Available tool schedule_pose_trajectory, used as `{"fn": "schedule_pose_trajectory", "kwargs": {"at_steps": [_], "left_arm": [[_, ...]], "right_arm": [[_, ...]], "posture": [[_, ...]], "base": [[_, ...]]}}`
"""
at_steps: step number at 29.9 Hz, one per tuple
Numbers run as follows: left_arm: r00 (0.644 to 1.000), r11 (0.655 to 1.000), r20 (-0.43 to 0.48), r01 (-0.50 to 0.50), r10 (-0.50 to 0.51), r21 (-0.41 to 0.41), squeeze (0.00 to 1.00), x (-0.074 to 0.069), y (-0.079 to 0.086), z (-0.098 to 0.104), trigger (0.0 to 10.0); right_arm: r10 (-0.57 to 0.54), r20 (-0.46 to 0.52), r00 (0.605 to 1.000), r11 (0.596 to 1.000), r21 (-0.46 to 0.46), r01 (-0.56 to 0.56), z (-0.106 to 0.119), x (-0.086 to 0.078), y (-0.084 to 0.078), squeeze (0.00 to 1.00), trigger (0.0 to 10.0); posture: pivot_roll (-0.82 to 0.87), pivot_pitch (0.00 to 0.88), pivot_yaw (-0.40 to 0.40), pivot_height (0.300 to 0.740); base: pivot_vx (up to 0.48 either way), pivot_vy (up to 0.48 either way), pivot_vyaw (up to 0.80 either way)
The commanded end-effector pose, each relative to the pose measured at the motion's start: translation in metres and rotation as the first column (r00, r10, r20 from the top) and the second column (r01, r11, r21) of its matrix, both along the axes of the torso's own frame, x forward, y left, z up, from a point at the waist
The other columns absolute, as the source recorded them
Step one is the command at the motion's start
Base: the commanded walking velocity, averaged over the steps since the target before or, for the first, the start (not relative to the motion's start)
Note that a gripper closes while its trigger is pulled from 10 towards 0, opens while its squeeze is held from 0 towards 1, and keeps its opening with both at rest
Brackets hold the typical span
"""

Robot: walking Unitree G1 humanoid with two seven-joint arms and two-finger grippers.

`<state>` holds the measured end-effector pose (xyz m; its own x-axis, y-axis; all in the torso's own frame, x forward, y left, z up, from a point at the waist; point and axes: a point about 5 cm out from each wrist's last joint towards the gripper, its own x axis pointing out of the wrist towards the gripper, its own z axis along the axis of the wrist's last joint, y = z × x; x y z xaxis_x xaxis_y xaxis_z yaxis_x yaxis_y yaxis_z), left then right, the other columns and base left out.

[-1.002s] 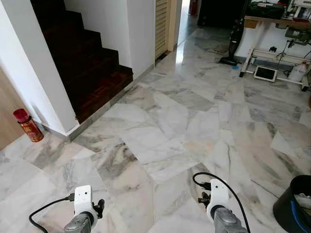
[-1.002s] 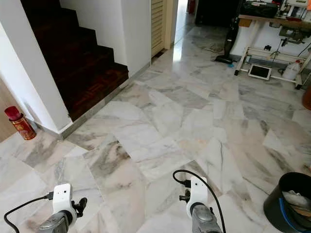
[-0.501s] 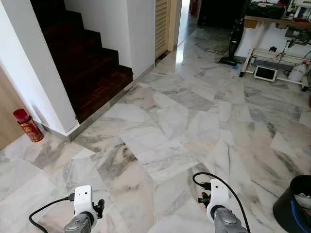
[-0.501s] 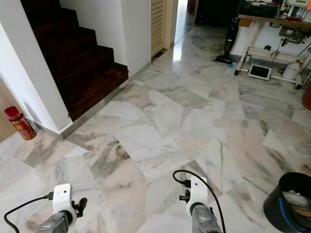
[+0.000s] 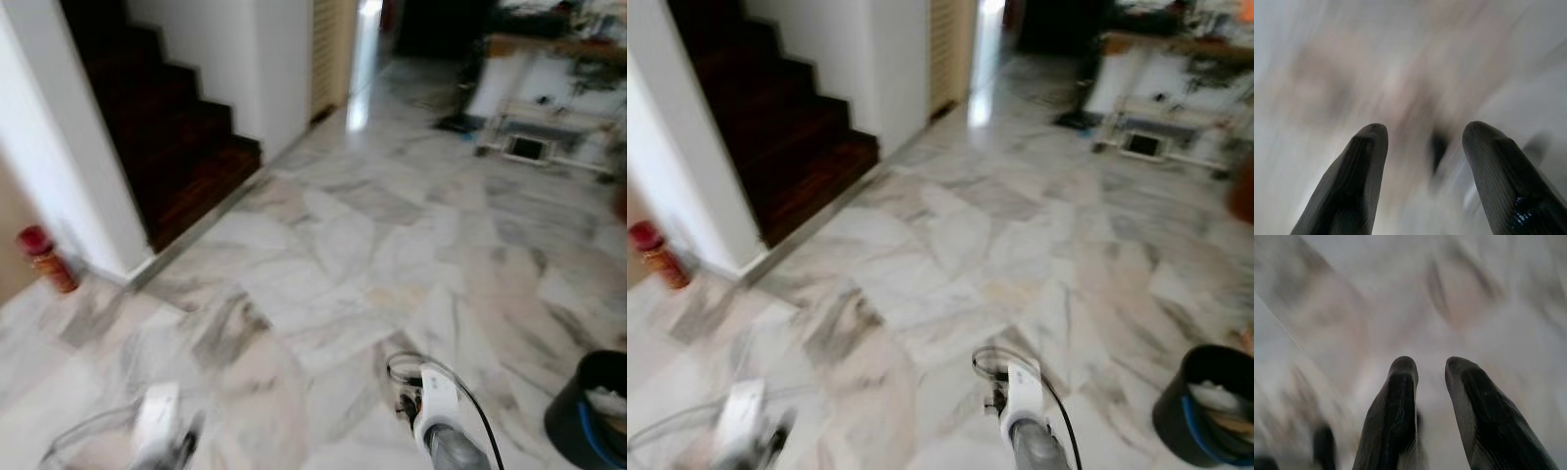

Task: Setting the table

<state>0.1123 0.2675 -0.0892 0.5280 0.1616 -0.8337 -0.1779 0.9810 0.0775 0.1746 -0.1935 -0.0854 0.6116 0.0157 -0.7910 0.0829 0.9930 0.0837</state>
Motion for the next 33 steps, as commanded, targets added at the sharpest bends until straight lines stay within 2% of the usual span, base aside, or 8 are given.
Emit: {"fn": "schedule_pose_trajectory", "kwargs": {"at_steps": [1, 17, 23, 27, 33], "left_arm": [[1.000, 0.999, 0.009, 0.024, -0.024, -0.024, 0.00, 0.0082, -0.0080, -0.0003, 10.0], [1.000, 0.999, 0.006, 0.020, -0.020, -0.032, 0.00, 0.0058, -0.0073, -0.0007, 10.0], [1.000, 0.999, 0.006, 0.017, -0.017, -0.035, 0.00, 0.0059, -0.0080, -0.0009, 10.0], [1.000, 0.999, 0.007, 0.017, -0.017, -0.035, 0.00, 0.0062, -0.0085, -0.0009, 10.0], [1.000, 0.999, 0.013, 0.020, -0.020, -0.032, 0.00, 0.0067, -0.0087, -0.0007, 10.0]], "right_arm": [[0.003, 0.040, 0.999, 0.999, 0.033, -0.004, 0.0056, 0.0133, 0.0068, 0.00, 10.0], [0.012, 0.047, 0.999, 0.999, 0.051, -0.015, 0.0057, 0.0131, 0.0086, 0.00, 10.0], [-0.003, 0.039, 0.999, 0.999, 0.050, 0.001, 0.0054, 0.0126, 0.0065, 0.00, 10.0], [0.012, 0.030, 0.999, 0.999, 0.043, -0.013, 0.0051, 0.0122, 0.0059, 0.00, 10.0], [0.017, 0.032, 0.999, 0.999, 0.046, -0.019, 0.0054, 0.0128, 0.0064, 0.00, 10.0]], "posture": [[0.08, 0.000, -0.032, 0.740], [0.09, 0.000, -0.034, 0.740], [0.08, 0.000, -0.037, 0.740], [0.08, 0.000, -0.039, 0.740], [0.09, 0.000, -0.041, 0.740]], "base": [[0.000, 0.000, 0.00], [0.000, 0.000, 0.00], [0.000, 0.390, 0.00], [0.000, 0.457, -0.67], [0.000, 0.000, -0.68]]}}
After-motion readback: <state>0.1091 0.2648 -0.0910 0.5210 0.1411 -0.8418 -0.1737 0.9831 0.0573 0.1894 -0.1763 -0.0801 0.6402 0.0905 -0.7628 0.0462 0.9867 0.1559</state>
